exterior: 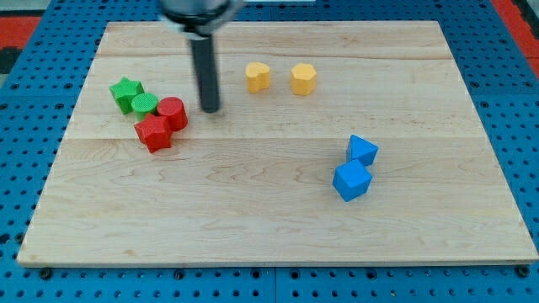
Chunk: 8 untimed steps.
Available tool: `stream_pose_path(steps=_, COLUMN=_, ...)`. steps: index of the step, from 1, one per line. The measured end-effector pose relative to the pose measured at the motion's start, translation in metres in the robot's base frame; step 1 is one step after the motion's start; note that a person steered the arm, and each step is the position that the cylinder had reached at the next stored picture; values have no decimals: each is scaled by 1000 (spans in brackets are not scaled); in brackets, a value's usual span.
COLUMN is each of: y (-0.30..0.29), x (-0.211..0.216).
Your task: Separate the red blocks from the green blocks
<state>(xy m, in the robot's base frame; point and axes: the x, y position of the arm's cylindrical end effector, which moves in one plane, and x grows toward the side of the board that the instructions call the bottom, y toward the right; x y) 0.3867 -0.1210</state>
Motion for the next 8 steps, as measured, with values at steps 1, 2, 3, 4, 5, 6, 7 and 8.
stream_pose_path(steps=1, y=-13, x=0)
stream_pose_path(steps=2, y=-19, x=4)
stream_pose_path(steps=3, y=-28, x=-6)
stream_pose_path(steps=4, y=-54, x=-8)
stream_pose_path(steps=5, y=-56, x=18)
stream_pose_path(steps=6, y=-53, x=49)
stream_pose_path(steps=7, y=-48, x=59)
stream_pose_path(steps=8, y=-87, x=58)
